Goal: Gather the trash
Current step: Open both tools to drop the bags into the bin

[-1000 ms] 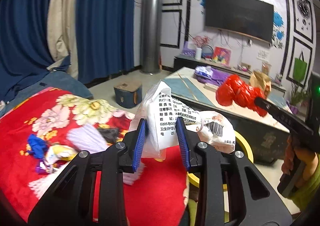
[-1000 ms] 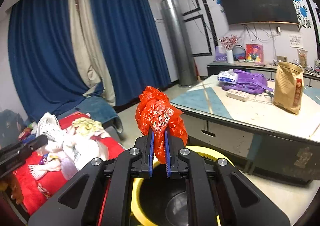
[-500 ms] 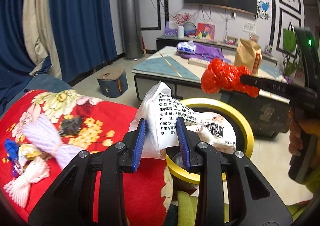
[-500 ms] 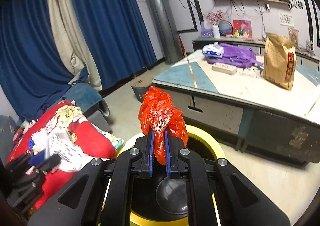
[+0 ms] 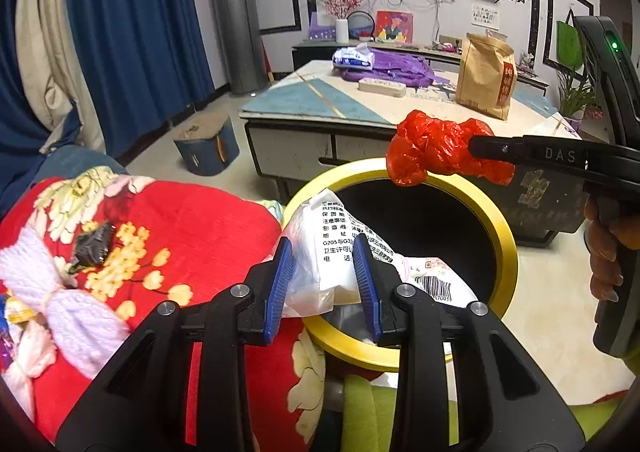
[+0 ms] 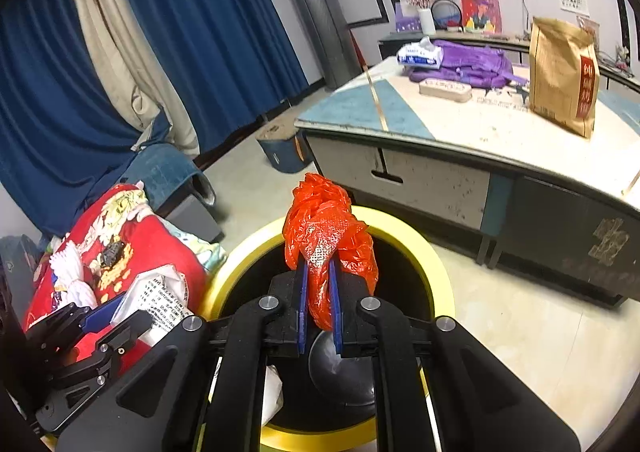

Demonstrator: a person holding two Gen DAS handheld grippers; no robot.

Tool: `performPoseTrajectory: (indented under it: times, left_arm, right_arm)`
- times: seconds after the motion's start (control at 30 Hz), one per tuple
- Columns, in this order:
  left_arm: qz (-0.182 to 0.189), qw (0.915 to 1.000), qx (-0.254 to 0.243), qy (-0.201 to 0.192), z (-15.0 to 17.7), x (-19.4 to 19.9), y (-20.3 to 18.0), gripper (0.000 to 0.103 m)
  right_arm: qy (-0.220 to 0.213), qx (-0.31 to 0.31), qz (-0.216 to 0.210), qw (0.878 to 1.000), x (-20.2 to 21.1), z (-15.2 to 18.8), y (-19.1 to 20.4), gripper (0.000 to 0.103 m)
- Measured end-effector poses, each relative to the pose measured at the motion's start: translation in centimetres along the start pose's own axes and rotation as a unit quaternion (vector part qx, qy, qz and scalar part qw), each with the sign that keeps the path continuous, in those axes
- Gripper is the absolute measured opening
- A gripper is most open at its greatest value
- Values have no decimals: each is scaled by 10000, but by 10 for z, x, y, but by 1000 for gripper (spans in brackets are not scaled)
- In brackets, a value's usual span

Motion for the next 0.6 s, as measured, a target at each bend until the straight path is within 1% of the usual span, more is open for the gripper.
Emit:
performPoseTrajectory:
  times: [0.1,0.13,0.17,0.2,0.23,0.27,0.3,0.4,0.47,0.53,0.57,0.6]
  left_arm:
    - [53,10000,9,5,0,-4,-4,27]
    - [65,10000,16,-5,0,-5,-5,28]
    - [107,9999,40,-19,-1,-5,-7,28]
    - [132,9999,55,-29,-2,-5,-6,30]
    - [158,9998,70,-51,-3,-4,-6,36]
    - [165,9998,85,-84,-4,-3,-6,44]
    - [173,9997,101,-106,-4,-2,-6,47]
    - [191,9994,258,-157,-7,4,-2,49]
    - [264,9983,424,-306,-13,14,1,62]
    - [278,9972,554,-430,-18,23,6,67]
    - [283,9967,605,-453,-20,26,8,74]
    - [286,9961,677,-491,-22,30,11,78]
  right_arm:
    - [101,-29,-86,9999,-8,3,-1,10]
    - [122,-33,-94,9999,-9,5,-2,12]
    - [146,-47,-107,9998,-10,6,-2,15]
    - [158,-62,-117,9998,-11,7,-2,24]
    - [168,-92,-124,9997,-12,7,-4,32]
    - [176,-109,-125,9997,-12,8,-5,34]
    - [183,-115,-105,9997,-13,8,-6,35]
    - [173,-141,-56,9997,-11,8,-8,36]
    - [142,-121,67,9998,-9,6,-12,40]
    - [60,-127,124,9998,-5,3,-13,45]
    - [6,-109,194,9998,-3,1,-14,47]
    - [-69,-54,273,9996,1,-2,-14,50]
Point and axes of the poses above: each gripper's, at about its wrist camera, not at the fingertips, and x roughly against the way its jaws point, y to its left, z to its underside, the point moved 10 cm from there along -x, roughly the way its jaws point, and after that the axes turned 10 degrees about x, right-handed, at the moved point
